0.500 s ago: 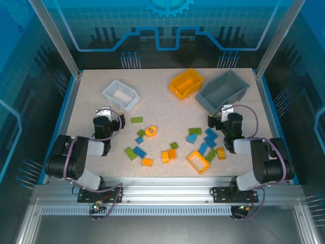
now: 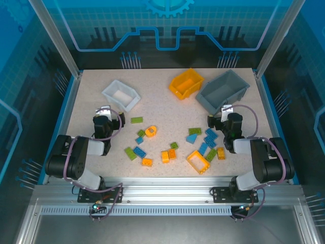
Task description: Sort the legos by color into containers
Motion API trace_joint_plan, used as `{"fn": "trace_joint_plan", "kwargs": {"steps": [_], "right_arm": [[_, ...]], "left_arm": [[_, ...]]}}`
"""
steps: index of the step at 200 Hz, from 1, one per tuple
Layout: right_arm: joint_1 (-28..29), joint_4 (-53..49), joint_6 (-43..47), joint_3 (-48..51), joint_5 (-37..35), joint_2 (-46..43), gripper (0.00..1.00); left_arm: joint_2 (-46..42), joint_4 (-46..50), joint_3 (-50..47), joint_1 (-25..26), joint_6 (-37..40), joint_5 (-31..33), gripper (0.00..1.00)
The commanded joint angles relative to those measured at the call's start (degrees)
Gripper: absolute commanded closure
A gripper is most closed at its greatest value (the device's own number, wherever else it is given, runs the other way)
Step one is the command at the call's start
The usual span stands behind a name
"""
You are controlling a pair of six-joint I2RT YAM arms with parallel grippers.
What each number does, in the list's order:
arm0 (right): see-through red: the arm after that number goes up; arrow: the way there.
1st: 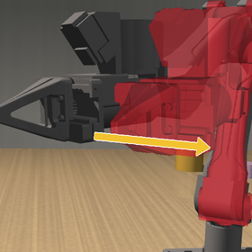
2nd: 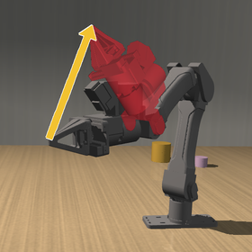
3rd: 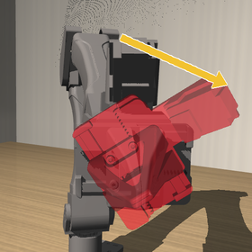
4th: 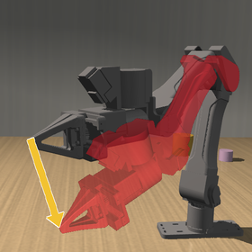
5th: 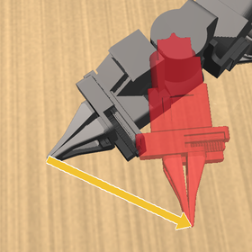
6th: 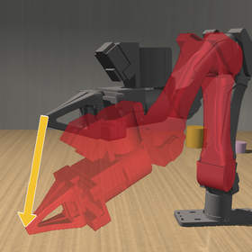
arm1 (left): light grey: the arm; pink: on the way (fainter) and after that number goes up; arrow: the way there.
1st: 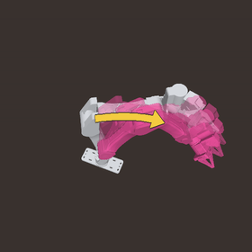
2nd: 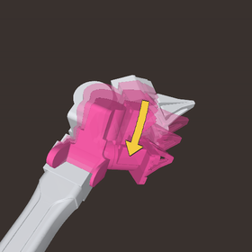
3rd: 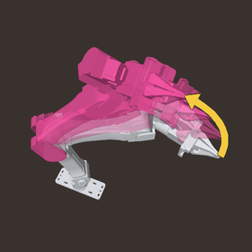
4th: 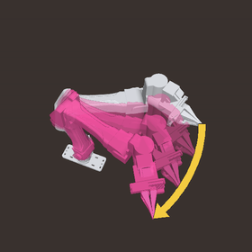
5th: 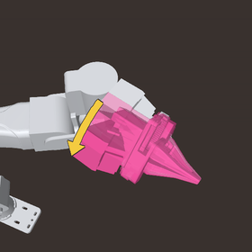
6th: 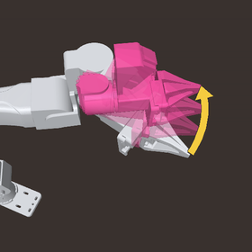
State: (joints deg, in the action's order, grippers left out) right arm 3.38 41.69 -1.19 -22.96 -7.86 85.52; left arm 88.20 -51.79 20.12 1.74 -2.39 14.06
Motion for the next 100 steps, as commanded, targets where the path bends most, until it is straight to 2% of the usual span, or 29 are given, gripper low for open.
{"fn": "trace_joint_plan", "kwargs": {"steps": [1,60,72,86,100], "right_arm": [[0.67,2.34,0.75,-1.33,0.74,0.62,0.0],[0.68,2.51,0.75,-1.22,0.96,0.57,0.0],[0.44,1.6,0.37,-1.53,0.62,-0.1,0.0],[0.3,-1.9,0.01,-1.9,0.29,-3.23,0.0],[0.63,-6.51,-0.3,-2.42,-2.89,-7.58,0.0]], "left_arm": [[0.66,-2.0,1.21,0.37,1.43,-0.27,0.01],[0.66,-1.99,1.12,0.32,1.42,-0.27,0.01],[0.4,-4.52,-0.27,0.39,1.21,0.35,0.01],[-3.59,-8.44,-4.04,1.05,1.54,2.25,0.01],[-11.57,-5.61,-5.69,3.22,3.85,4.49,0.01]]}}
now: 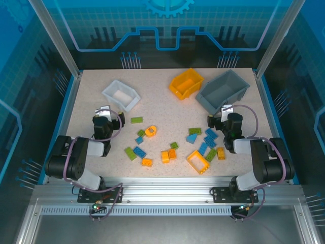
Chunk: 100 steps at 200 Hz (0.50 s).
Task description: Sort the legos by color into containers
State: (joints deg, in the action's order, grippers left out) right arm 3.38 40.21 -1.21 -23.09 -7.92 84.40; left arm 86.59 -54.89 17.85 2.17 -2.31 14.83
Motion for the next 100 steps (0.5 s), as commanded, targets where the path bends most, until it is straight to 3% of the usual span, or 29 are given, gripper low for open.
{"fn": "trace_joint_plan", "kwargs": {"steps": [1,37,46,56,64,72,79,88,100], "right_arm": [[0.69,-5.39,-0.32,-2.3,-3.12,-6.85,0.0],[3.49,-25.93,-2.46,-7.35,-13.86,-29.02,0.0],[3.81,-31.92,-4.93,-9.94,-14.0,-35.11,0.0],[3.8,-38.54,-9.89,-13.69,-14.26,-40.3,0.0],[3.34,-46.01,-18.04,-17.33,-15.11,-42.43,0.0],[2.61,-54.91,-26.94,-20.79,-14.91,-43.5,0.0],[2.16,-59.89,-34.67,-22.31,-15.06,-43.93,0.0],[0.38,-59.53,-34.02,-22.88,-7.23,-43.79,0.0],[-0.48,-62.85,-31.92,-26.55,0.67,-41.25,0.0]], "left_arm": [[-10.65,-1.93,-3.38,2.94,3.96,3.94,0.01],[-34.51,30.5,7.64,8.13,0.87,8.16,0.01],[-37.06,39.94,13.07,8.46,-5.52,11.33,0.01],[-38.19,56.48,20.53,8.14,-19.42,13.82,0.01],[-38.5,67.5,25.29,7.73,-24.14,11.52,0.01],[-37.97,66.87,25.21,6.87,-27.35,8.83,0.01],[-36.55,65.79,25.31,3.88,-30.15,1.25,0.01],[-31.56,69.79,28.61,-0.64,-35.66,-7.22,0.01],[-22.93,78.28,35.09,-3.42,-38.17,-12.36,0.01]]}}
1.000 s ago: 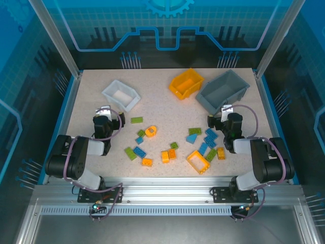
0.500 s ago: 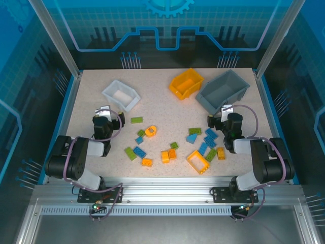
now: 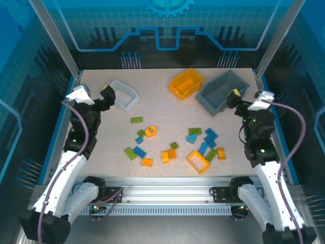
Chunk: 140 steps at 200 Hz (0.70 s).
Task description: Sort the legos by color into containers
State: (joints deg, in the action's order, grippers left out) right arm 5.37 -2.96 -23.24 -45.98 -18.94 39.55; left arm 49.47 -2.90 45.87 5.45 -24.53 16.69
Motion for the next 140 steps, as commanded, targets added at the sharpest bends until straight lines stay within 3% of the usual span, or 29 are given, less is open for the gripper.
{"fn": "trace_joint_plan", "kwargs": {"steps": [1,16,37,82,140], "right_arm": [[-2.38,-20.31,-9.93,-3.85,11.75,3.91,0.0],[0.04,-28.61,-11.16,-11.8,12.13,10.07,0.07],[5.75,-32.54,-10.91,-18.31,13.33,18.0,0.15],[15.43,-29.43,-12.64,-26.14,13.59,32.78,0.19],[17.92,-30.96,-18.1,-42.39,14.72,55.77,0.32]], "left_arm": [[15.01,27.02,7.98,-6.78,-15.83,-14.49,0.01],[26.44,36.51,17.79,-7.2,-13.95,-15.82,0.01],[38.24,43.32,27.15,-7.94,-12.96,-16.4,0.04],[51.27,41.59,34.24,-8.64,-13.53,-17.48,0.12],[59.58,37.16,37.68,-9.32,-11.7,-17.47,0.23]]}}
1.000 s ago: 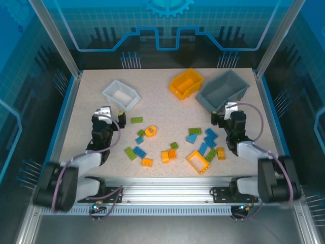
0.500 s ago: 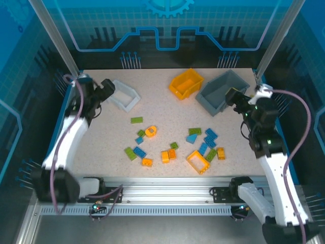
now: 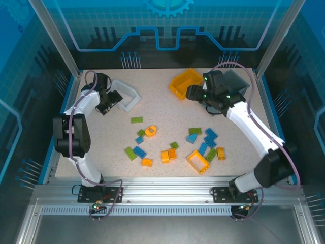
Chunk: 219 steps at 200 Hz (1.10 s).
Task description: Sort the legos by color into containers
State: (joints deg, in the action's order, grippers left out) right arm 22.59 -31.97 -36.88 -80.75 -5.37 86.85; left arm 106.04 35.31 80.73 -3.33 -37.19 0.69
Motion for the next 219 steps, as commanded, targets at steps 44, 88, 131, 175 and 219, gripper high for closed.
{"fn": "trace_joint_plan", "kwargs": {"steps": [44,88,131,175,219], "right_arm": [[0.02,-9.21,-10.88,-23.8,-2.65,24.53,0.49],[-1.54,-16.21,-19.99,-35.58,-5.81,37.24,0.53],[-2.42,-19.14,-23.67,-42.69,-8.09,44.52,0.47],[-2.87,-24.38,-23.15,-53.56,-9.91,53.08,0.46],[-3.42,-25.96,-24.14,-55.81,-10.81,56.08,0.48]], "left_arm": [[7.55,-0.94,6.5,-0.62,4.52,-0.52,0.36],[8.87,-2.11,7.59,-0.64,7.77,-0.77,0.59],[8.93,-1.99,8.74,-0.37,10.2,-1.85,0.73],[8.66,-0.8,9.54,2.15,14.02,-1.85,0.87],[8.4,0.03,8.93,5.07,15.37,-0.31,0.9]]}}
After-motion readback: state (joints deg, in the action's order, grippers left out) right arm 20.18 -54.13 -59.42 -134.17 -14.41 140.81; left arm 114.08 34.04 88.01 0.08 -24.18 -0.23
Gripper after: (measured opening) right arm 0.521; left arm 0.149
